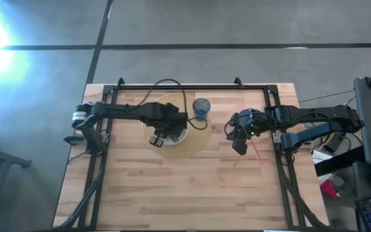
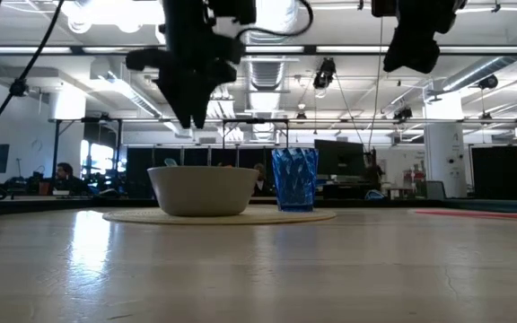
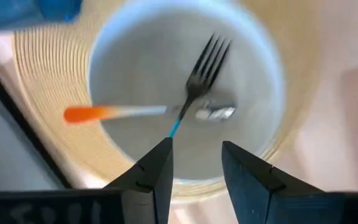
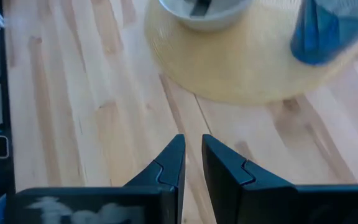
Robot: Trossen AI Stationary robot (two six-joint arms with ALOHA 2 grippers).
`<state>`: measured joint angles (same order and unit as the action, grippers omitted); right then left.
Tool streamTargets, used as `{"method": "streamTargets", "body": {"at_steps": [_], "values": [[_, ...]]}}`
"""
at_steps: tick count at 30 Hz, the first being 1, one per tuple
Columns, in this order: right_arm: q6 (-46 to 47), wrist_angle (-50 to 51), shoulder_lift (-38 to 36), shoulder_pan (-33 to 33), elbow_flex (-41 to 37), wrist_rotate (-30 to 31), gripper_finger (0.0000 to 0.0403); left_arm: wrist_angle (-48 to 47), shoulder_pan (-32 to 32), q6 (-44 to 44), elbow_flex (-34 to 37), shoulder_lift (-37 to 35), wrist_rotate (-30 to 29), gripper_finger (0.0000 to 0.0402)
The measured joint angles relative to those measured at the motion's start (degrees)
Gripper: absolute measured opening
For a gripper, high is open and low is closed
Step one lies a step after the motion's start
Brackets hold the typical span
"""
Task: Pick & Place Utensil
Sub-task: Put the orange straw into the blue cup
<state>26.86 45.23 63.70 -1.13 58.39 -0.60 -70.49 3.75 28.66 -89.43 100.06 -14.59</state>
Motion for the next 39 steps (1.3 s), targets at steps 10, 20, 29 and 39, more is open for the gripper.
{"method": "streamTargets", "body": {"at_steps": [10, 20, 29, 39], "values": [[6.95, 5.58, 0.02, 0.00, -2.08, 0.39, 0.0052, 13.64, -0.17, -4.99, 7.32, -12.84, 6.29, 0.0133], [13.93, 9.96, 0.04, 0.00, -5.70, 0.64, 0.0052, 33.02, -0.24, -10.21, 23.13, -26.01, 8.31, 0.0133], [21.07, 11.76, 0.06, -0.15, -8.56, 0.80, 0.0052, 53.97, -0.65, -13.69, 35.16, -32.83, 14.62, 0.0133], [27.61, 11.82, 0.07, -0.13, -15.12, 1.66, 0.0052, 69.15, -1.66, -15.60, 41.87, -33.61, 17.93, 0.0133]]}}
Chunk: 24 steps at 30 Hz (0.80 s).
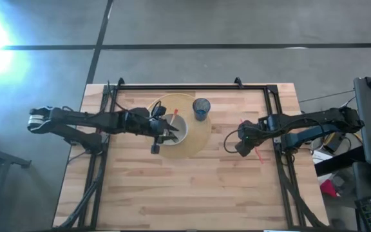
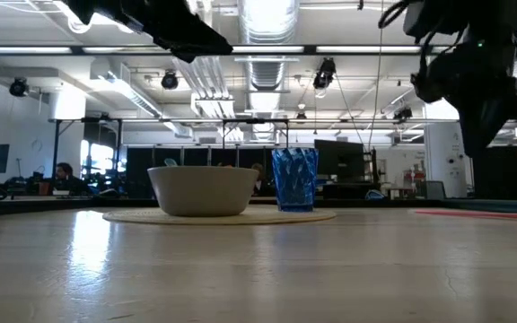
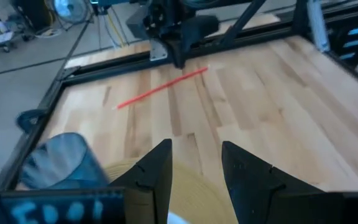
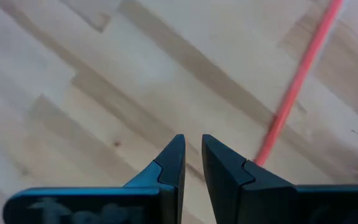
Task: Pick & Place Utensil
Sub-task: Put the orange straw into the blue cup
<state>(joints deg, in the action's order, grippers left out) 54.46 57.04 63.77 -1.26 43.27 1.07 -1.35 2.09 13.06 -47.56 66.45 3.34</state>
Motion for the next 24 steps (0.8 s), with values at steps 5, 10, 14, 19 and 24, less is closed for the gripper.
{"method": "streamTargets", "body": {"at_steps": [5, 10, 14, 19, 24], "values": [[1.09, -0.06, 0.00, 0.15, -1.65, 4.83, 0.0052, 2.22, -0.11, -1.37, 2.09, 0.12, 2.59, 0.0133], [1.13, -0.29, 0.00, 0.15, -2.75, 10.97, 0.0052, 5.01, -0.44, -3.21, 3.74, 0.13, 3.39, 0.0133], [1.11, -0.41, 0.00, 0.20, -3.11, 14.70, 0.0052, 6.44, -0.80, -4.14, 4.96, 0.14, 3.40, 0.0133], [1.50, -0.66, 0.00, 1.61, -3.11, 15.82, 0.0060, 8.01, -0.92, -4.18, 6.48, 0.14, 3.51, 0.0133], [1.03, -0.71, 0.00, 5.36, -3.11, 15.86, 0.0092, 8.39, -0.92, -4.15, 6.78, 0.15, 3.51, 0.0133]]}}
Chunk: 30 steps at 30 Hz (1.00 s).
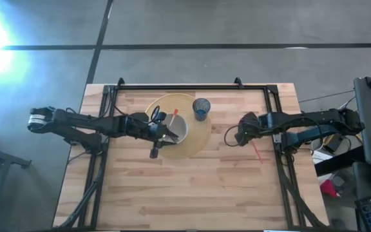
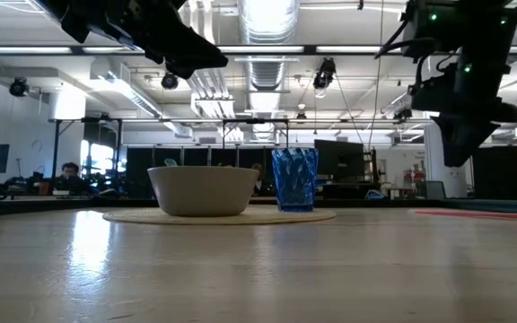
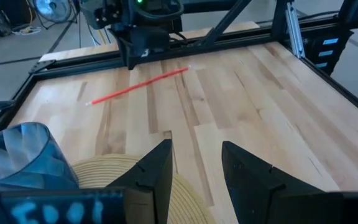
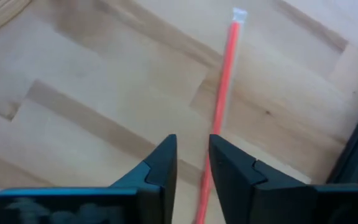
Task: Pick & Place Utensil
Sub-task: Put the orange straw into the blue cup
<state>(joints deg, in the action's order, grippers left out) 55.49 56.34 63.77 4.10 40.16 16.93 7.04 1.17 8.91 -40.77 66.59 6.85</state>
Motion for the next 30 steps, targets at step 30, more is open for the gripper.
{"method": "streamTargets", "body": {"at_steps": [30], "values": [[-6.90, -11.07, 0.02, 15.19, -8.56, -6.51, 0.0137, -0.21, 0.00, 0.09, 0.00, 0.02, 0.00, 0.0133]]}}
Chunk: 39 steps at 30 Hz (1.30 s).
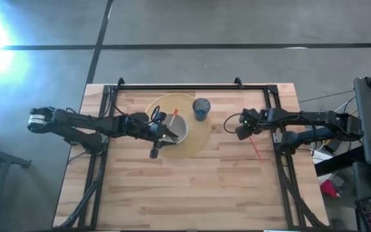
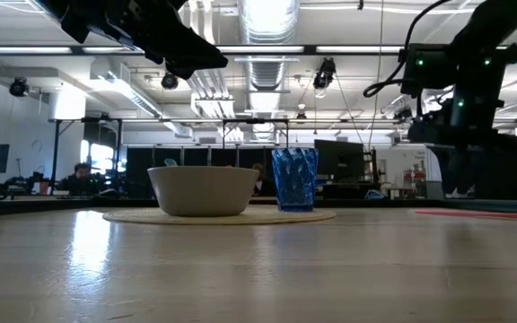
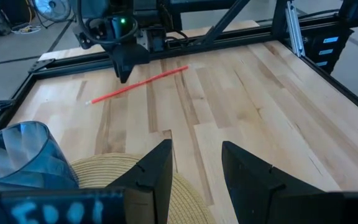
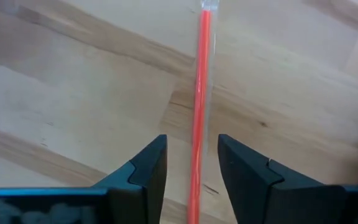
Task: Pick & Place Utensil
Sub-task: Put the orange straw into the blue cup
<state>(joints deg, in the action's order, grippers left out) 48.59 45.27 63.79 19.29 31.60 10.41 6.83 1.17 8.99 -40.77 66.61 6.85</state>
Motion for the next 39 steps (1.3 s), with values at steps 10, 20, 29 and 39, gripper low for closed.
{"method": "streamTargets", "body": {"at_steps": [10, 20, 29, 39], "values": [[1.08, -1.56, 0.00, 0.00, -3.05, -3.09, 0.0135, 0.02, 0.00, 0.00, 0.00, 0.00, 0.00, 0.0133], [1.98, -2.48, 0.01, -0.02, -4.42, -5.96, 0.0134, 0.02, 0.00, 0.00, 0.00, 0.00, 0.00, 0.0133], [2.20, -2.61, 5.31, -0.02, -4.23, -5.97, 0.0106, 0.02, -0.02, -0.11, 0.00, 0.00, 0.00, 0.0133], [0.87, -2.08, 9.60, -0.01, -3.05, -6.21, 0.0067, 0.00, -0.04, -0.15, 0.00, 0.00, -0.02, 0.0133]]}}
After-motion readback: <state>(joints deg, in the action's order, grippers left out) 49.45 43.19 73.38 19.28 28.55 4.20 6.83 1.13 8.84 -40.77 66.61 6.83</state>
